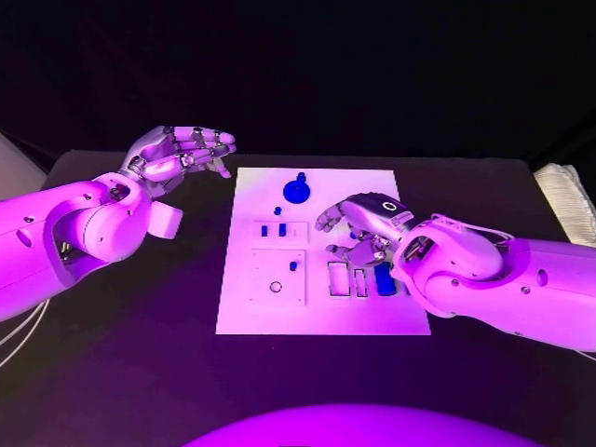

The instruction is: Assemble the parts on the task board

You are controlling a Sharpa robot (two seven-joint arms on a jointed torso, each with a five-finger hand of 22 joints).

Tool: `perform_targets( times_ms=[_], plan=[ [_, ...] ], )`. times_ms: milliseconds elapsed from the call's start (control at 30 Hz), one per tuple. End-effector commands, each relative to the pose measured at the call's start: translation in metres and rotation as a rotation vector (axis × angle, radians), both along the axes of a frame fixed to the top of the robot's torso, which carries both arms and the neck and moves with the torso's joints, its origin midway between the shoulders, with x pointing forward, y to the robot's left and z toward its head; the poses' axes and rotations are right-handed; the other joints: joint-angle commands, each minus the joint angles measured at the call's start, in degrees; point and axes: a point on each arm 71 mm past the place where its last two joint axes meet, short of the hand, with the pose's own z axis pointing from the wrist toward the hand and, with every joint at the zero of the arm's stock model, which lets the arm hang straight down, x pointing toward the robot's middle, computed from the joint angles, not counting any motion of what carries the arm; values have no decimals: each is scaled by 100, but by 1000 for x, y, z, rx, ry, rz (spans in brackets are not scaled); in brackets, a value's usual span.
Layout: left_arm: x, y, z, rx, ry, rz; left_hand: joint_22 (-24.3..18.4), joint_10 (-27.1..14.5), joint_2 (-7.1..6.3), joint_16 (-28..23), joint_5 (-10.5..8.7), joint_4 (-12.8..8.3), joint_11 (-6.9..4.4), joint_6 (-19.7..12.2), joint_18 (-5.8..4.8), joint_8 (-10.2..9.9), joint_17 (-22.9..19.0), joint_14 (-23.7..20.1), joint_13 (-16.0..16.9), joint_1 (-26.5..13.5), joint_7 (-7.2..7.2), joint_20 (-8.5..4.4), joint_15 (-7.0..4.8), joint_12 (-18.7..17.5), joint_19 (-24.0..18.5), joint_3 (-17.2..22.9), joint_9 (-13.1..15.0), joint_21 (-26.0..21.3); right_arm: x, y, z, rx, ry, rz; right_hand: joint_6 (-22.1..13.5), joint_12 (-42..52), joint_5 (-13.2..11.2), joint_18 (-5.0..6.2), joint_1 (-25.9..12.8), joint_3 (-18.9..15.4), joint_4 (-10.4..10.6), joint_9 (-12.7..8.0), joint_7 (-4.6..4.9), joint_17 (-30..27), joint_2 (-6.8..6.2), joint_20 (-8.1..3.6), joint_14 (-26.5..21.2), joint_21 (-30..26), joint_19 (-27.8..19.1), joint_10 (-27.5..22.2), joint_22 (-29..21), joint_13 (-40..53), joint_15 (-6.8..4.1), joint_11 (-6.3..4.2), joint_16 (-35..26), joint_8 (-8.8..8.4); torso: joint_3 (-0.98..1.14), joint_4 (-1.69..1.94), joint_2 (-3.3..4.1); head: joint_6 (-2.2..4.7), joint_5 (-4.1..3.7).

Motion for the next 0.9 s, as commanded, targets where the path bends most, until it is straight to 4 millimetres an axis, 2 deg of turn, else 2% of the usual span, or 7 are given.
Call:
perform_targets(
  times_ms=[33,167,333,467,633,900],
  plan=[
    [0,-2,1,-12,1,-17,-10,-41,-3,-28,-1,-9,19,-39,69,-39,-9,12,-10,43,-3,6,15,-34,42,-29,-7,-32,6,-11,6,8,20,-10,50,56,32,-112,50,-6,7,-9,3,129,1,-12,78,197,83,49,121,0,3,-21,115,-28,-2,-6,-1,33,-31],
    [0,-3,1,-13,1,-21,-11,-43,-3,-30,-1,-9,19,-40,69,-39,-9,11,-10,43,-2,6,16,-35,42,-30,-8,-33,19,-32,12,-33,22,-48,58,102,39,-145,45,-1,16,-20,-10,271,-28,-21,145,388,156,51,241,-9,-1,-27,236,-40,-2,3,-1,64,-68],
    [0,-4,0,-14,2,-23,-11,-43,-3,-30,-1,-9,19,-40,69,-39,-9,11,-10,43,-2,6,16,-35,42,-30,-8,-33,29,-44,10,-92,34,-69,48,125,38,-151,5,-80,42,-34,-31,282,-93,-24,161,417,174,-6,263,-27,-2,-29,264,-62,1,12,11,73,-74],
    [0,-4,0,-14,2,-24,-11,-43,-3,-30,-1,-9,19,-40,69,-39,-9,11,-10,43,-2,6,16,-35,42,-30,-8,-33,33,-47,8,-127,45,-72,16,147,51,-148,7,-186,68,-50,-80,267,-101,-22,154,394,166,-76,257,-41,4,-23,266,-93,5,16,17,68,-76],
    [0,-3,1,-14,-1,-20,-15,-49,-1,-37,-2,-7,22,-42,67,-41,-11,11,-11,42,0,8,19,-36,42,-36,-9,-40,35,-49,2,-180,83,-81,-6,185,34,-148,40,-353,106,-67,-121,258,-72,-16,147,386,160,-156,262,-51,13,-14,276,-123,-5,18,18,38,-91],
    [0,-3,1,-14,-3,-17,-15,-49,-1,-37,-2,-7,22,-42,67,-41,-11,11,-11,42,0,8,19,-36,42,-36,-9,-40,38,-50,-5,-222,118,-96,58,282,8,-158,85,-437,149,-67,-109,331,-10,-22,184,464,196,-112,314,-39,-2,-32,346,-106,-3,12,11,15,-84]
  ],
)
